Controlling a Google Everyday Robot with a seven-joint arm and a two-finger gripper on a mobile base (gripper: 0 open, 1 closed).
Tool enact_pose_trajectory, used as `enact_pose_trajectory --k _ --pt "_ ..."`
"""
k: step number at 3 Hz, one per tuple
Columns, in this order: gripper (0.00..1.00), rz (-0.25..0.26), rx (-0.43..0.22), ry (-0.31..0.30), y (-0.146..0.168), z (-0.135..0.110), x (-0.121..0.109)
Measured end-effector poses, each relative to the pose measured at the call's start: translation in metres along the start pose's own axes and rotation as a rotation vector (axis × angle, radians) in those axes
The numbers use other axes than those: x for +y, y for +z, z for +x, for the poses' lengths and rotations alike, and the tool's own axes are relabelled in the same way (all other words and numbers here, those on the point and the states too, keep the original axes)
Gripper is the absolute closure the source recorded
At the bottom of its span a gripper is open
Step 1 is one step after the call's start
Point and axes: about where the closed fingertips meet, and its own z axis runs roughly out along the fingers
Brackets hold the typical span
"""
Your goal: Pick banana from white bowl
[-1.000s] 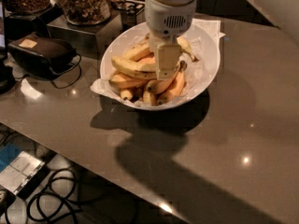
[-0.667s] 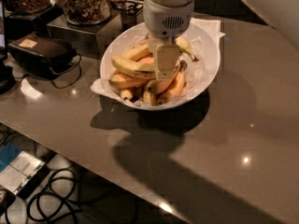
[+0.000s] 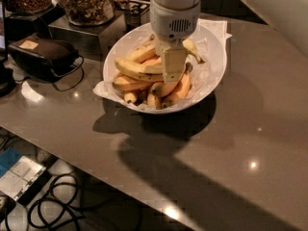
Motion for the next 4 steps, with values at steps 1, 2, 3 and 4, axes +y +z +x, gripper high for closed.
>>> enact_pose_trajectory --k 1,2,3,4 --pt "0.41 0.000 0.000 0.000 0.000 0.000 0.000" --pt "0.41 -0.014 0.003 -0.007 0.008 0.001 -0.001" --pt "0.41 -0.026 0.005 -0.009 0.014 0.005 -0.003" --pt "0.41 -0.033 0.005 -0.012 0.019 0.008 -0.003"
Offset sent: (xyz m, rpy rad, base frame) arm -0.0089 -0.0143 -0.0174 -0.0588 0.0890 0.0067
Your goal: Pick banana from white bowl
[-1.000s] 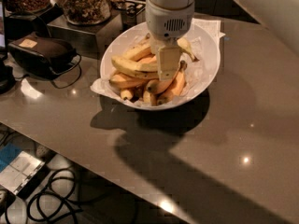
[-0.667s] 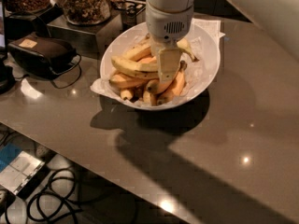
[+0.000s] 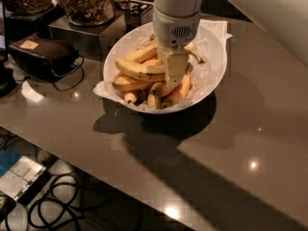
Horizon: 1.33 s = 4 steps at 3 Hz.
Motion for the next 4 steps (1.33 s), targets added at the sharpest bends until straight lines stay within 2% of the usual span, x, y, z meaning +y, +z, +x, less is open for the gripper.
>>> enact_pose_trajectory --k 3,4 --pt "1.00 0.007 -0.029 -0.025 0.0035 0.0004 0.0105" --pt "1.00 0.008 -0.029 -0.025 0.0035 0.0004 0.0105"
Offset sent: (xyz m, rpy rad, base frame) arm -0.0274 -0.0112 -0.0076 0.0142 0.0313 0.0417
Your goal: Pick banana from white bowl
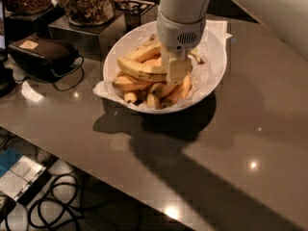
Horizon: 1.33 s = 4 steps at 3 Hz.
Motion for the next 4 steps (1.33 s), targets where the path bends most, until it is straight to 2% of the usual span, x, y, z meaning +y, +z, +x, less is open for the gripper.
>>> enact_pose_trajectory --k 1,3,4 --pt "1.00 0.035 -0.035 0.004 -0.020 -0.002 0.005" --pt "1.00 0.154 -0.108 -0.007 -0.090 -0.021 0.016" --pt "1.00 0.154 -0.108 -0.007 -0.090 -0.021 0.016"
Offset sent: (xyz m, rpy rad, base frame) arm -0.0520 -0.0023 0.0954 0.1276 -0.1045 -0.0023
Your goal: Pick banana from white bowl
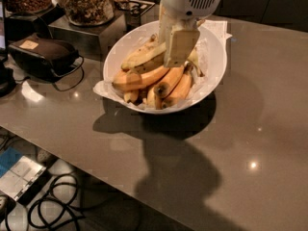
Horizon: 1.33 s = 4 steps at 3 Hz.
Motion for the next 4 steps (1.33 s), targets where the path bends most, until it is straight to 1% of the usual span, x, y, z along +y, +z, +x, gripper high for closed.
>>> enact_pose_trajectory --k 1,2,3,4 --pt "1.00 0.005 -0.062 -0.062 -0.009 -0.031 0.008" --pt "1.00 0.003 -0.121 -0.140 -0.025 -0.070 0.017" --pt "1.00 0.008 -0.151 -0.213 -0.040 -0.102 0.025" --pt "1.00 0.021 -0.174 -0.281 -0.046 -0.122 0.028"
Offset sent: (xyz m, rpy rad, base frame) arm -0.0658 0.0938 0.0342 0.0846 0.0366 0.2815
